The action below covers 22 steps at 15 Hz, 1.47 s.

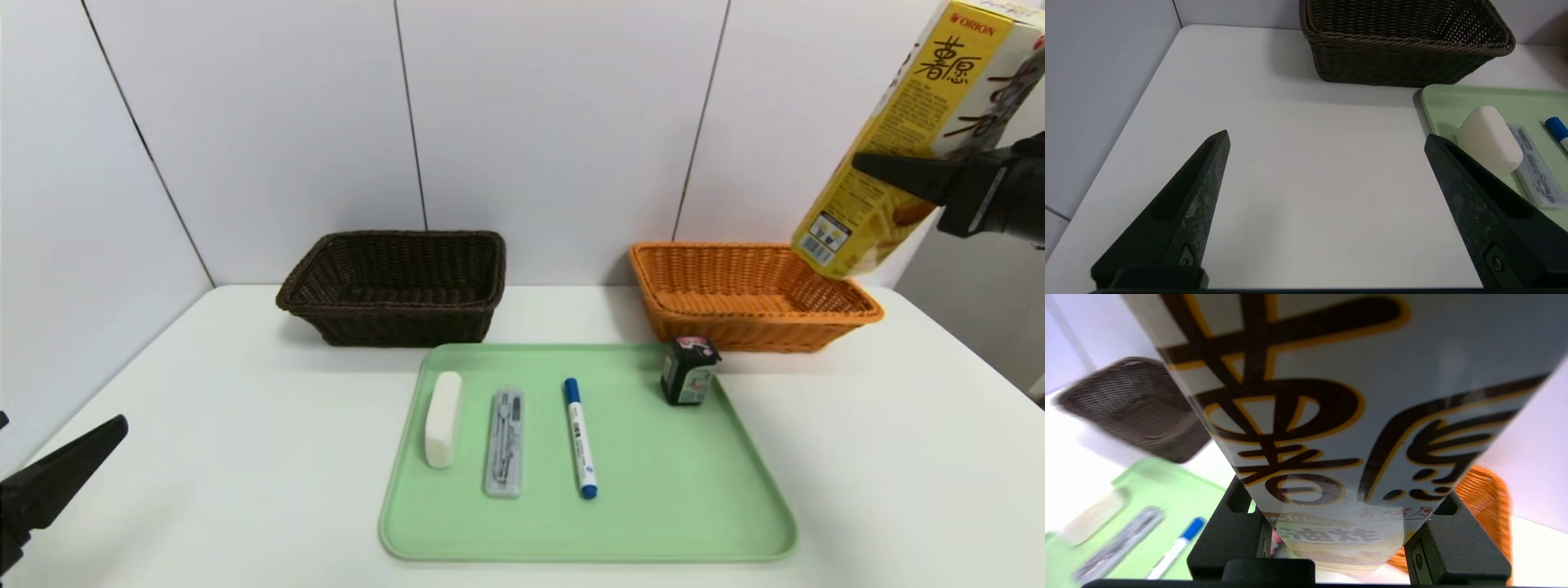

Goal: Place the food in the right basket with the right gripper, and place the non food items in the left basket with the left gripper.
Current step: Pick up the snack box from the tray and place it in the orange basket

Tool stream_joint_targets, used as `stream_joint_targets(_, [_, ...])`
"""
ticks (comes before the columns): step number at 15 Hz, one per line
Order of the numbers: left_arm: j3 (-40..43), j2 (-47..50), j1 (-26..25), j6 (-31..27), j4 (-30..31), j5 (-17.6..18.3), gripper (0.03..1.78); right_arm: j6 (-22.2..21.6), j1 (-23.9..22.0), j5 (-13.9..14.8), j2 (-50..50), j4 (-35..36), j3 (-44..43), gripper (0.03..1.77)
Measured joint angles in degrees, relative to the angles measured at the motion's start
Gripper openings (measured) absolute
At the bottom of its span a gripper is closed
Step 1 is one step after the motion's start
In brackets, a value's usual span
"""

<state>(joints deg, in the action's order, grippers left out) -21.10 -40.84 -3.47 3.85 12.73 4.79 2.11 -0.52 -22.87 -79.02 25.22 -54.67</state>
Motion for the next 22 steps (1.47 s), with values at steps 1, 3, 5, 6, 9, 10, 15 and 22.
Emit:
stream_joint_targets(1, [-1.4,-0.2,0.0,0.0,0.0,0.1,1.69,0.0,-0.6,0.1,-1.5,0.0,-1.4,0.84])
stream_joint_targets(3, [-5.5,-2.0,0.0,-0.1,0.0,0.2,1.69,0.0,-1.0,0.6,-4.5,0.0,-4.3,0.84])
stream_joint_targets(5, [-12.4,-5.5,0.1,-0.1,1.0,0.3,1.69,0.1,-1.0,3.9,-7.4,0.0,-6.6,0.84])
stream_joint_targets(6, [-15.5,-8.1,0.2,0.1,1.5,0.4,1.69,0.1,-0.9,5.7,-8.9,0.0,-8.0,0.84])
stream_joint_targets(9, [-20.5,-17.5,0.5,3.3,6.5,2.7,1.69,0.2,-0.8,8.6,-12.5,-0.3,-11.4,0.84])
stream_joint_targets(10, [-20.9,-20.3,0.5,4.4,9.5,4.2,1.69,0.5,-0.9,9.4,-13.5,-0.4,-12.5,0.84])
stream_joint_targets(15, [-21.5,-29.1,1.7,5.0,14.3,5.9,1.69,1.6,-2.9,10.0,-20.4,-0.1,-17.6,0.84])
stream_joint_targets(22, [-21.3,-32.4,3.7,5.3,14.3,5.7,1.69,1.8,-5.4,10.4,-31.5,1.0,-22.8,0.84])
